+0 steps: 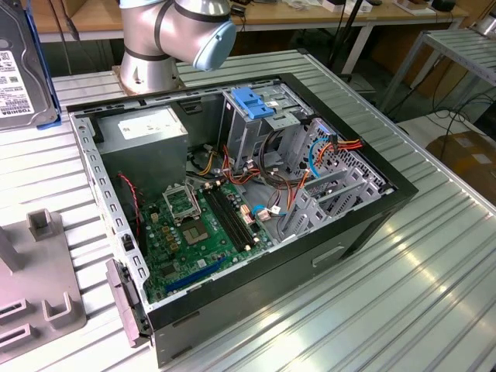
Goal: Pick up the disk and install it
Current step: 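Pick up the disk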
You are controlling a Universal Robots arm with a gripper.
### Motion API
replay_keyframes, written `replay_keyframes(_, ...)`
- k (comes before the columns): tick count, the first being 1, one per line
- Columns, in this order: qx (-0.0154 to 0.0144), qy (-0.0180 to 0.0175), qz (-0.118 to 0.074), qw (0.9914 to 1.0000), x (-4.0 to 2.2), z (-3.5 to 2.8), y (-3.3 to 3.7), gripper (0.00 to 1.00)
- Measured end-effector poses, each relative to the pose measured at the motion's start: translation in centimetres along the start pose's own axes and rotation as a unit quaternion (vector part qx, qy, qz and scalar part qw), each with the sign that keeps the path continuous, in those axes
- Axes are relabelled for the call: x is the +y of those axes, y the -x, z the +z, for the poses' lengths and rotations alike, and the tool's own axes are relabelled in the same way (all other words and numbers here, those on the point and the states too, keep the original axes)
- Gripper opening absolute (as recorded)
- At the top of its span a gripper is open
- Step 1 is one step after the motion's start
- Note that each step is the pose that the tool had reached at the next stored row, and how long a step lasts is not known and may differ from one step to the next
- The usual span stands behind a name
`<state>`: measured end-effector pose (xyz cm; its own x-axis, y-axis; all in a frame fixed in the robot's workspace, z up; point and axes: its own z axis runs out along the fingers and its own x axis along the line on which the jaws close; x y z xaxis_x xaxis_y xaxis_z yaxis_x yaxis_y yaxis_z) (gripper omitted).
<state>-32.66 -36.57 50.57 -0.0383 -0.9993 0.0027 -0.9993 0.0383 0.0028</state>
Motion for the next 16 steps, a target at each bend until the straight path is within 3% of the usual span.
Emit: replay_keyframes(16,0.0,0.0,0.0,1.0,-0.78,0.0,0.03,0.37)
